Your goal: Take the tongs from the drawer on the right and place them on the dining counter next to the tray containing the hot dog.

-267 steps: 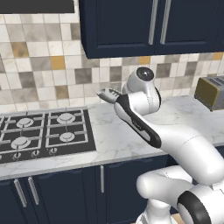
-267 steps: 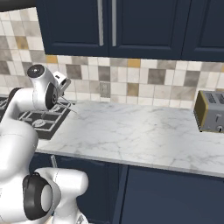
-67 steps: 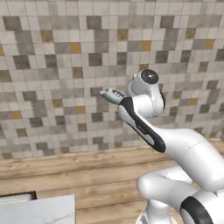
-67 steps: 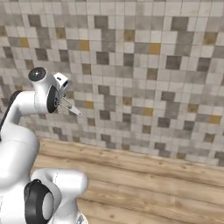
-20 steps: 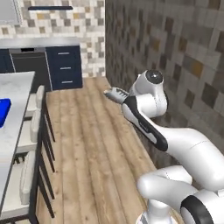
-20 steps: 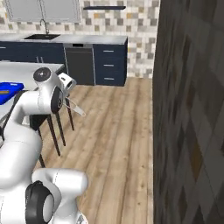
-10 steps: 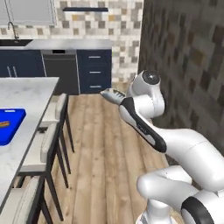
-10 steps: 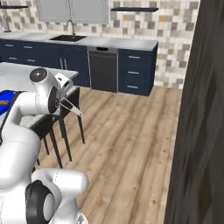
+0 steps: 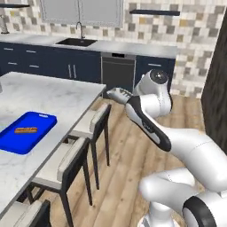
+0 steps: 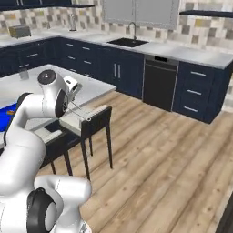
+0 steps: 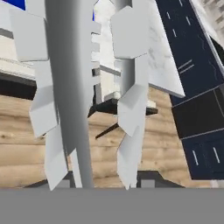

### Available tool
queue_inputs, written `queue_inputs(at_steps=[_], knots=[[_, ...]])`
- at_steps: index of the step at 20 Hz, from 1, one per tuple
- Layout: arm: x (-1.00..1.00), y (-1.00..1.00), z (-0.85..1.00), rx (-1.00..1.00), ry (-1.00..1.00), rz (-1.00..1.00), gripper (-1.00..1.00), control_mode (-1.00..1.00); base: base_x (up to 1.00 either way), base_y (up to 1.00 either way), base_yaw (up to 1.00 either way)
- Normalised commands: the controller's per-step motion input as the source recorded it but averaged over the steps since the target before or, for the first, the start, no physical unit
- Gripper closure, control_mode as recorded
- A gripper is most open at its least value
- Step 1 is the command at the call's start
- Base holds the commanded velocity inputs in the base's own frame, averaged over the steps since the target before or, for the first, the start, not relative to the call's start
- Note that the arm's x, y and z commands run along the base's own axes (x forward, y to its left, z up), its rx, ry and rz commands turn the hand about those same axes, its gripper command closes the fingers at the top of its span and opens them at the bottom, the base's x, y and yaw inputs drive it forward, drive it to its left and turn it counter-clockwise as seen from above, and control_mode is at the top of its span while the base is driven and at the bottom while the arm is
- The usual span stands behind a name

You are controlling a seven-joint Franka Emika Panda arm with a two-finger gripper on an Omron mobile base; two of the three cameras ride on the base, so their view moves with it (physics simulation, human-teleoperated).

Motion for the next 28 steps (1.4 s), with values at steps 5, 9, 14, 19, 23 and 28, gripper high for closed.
queue_inputs(at_steps=[5,9,14,19,23,28], knots=[[0.0,0.0,0.0,0.0,0.0,0.0,1.0,1.0,0.66,-0.46,0.75],[0.0,0.0,0.0,0.0,0.0,0.0,1.0,1.0,0.34,-0.55,0.66],[0.0,0.0,0.0,0.0,0.0,0.0,1.0,1.0,0.15,-0.5,0.56],[0.0,0.0,0.0,0.0,0.0,0.0,1.0,1.0,0.02,-0.45,0.31],[0.0,0.0,0.0,0.0,0.0,0.0,1.0,1.0,0.0,-0.15,0.09],[0.0,0.0,0.0,0.0,0.0,0.0,1.0,1.0,0.08,-0.22,0.01]])
